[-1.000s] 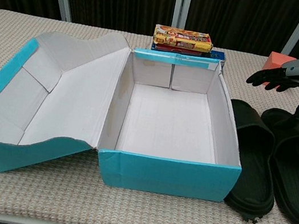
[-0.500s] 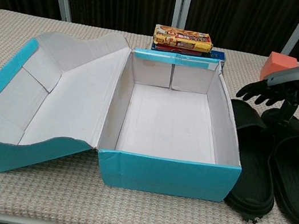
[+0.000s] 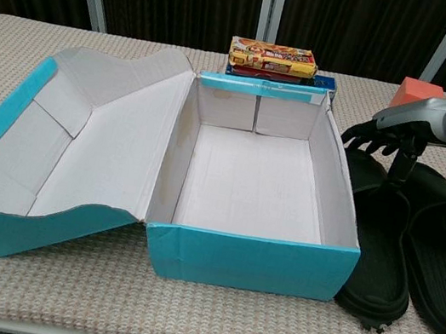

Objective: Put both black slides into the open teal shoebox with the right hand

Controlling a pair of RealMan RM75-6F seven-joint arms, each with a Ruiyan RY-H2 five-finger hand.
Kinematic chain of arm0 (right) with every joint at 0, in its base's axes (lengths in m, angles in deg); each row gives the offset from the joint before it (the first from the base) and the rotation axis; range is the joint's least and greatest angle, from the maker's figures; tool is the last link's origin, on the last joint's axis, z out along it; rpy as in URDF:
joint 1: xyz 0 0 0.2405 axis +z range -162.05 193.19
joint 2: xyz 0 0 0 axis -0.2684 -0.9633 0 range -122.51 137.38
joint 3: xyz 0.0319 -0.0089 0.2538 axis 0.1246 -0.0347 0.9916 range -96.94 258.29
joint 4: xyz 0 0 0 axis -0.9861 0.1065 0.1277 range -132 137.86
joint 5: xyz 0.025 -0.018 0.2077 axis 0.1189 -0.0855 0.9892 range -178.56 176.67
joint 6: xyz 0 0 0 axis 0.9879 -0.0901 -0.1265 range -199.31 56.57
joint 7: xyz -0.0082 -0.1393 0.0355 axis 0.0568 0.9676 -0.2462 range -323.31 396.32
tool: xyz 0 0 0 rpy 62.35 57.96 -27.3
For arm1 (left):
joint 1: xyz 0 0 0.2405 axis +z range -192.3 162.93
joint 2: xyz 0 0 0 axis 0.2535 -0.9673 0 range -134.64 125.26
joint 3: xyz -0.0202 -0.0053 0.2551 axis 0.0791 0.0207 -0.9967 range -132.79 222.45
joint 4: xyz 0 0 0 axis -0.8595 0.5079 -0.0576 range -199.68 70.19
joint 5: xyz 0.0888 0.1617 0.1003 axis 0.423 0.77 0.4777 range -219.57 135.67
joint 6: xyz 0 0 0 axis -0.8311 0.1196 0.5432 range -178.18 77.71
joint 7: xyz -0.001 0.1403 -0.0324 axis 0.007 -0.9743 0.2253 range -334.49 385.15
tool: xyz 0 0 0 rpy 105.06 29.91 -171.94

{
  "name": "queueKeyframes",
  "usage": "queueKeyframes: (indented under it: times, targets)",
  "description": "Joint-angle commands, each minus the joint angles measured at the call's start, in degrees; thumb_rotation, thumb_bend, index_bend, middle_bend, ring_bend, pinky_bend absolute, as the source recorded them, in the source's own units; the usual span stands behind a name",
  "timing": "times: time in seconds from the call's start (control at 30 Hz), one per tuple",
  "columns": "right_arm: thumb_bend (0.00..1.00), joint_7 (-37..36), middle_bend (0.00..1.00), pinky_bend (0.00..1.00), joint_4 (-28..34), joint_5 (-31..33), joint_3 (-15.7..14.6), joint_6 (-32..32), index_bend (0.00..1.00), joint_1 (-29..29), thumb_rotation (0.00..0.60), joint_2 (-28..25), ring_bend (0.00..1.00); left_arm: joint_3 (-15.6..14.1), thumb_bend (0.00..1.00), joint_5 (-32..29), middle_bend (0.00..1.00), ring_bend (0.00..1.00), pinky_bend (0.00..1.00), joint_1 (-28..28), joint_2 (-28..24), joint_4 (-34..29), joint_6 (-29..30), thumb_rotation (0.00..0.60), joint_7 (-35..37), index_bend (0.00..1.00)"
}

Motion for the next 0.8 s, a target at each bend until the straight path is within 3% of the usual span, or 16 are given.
queueKeyframes:
  times: [0.03, 0.4, 0.8]
  targets:
    - [0.13, 0.60, 0.05, 0.00, -0.18, 1.14, -0.65, 0.55, 0.00, 0.85, 0.600, 0.67, 0.00, 0.01, 0.13, -0.08, 0.11, 0.00, 0.06, 0.05, -0.02, 0.13, 0.01, 0.600, 0.36, 0.10]
    - [0.13, 2.54, 0.09, 0.00, 0.16, 6.26, -2.07, 2.90, 0.00, 3.52, 0.600, 2.02, 0.00, -0.98, 0.13, 1.26, 0.11, 0.00, 0.04, -0.46, -0.38, 0.35, -0.87, 0.600, 2.21, 0.10]
    - [0.14, 4.34, 0.21, 0.00, -0.09, 8.07, -1.84, 6.20, 0.11, 3.32, 0.600, 3.45, 0.00, -2.16, 0.13, 3.11, 0.11, 0.00, 0.04, -1.07, -0.98, 1.02, -1.05, 0.600, 6.19, 0.10]
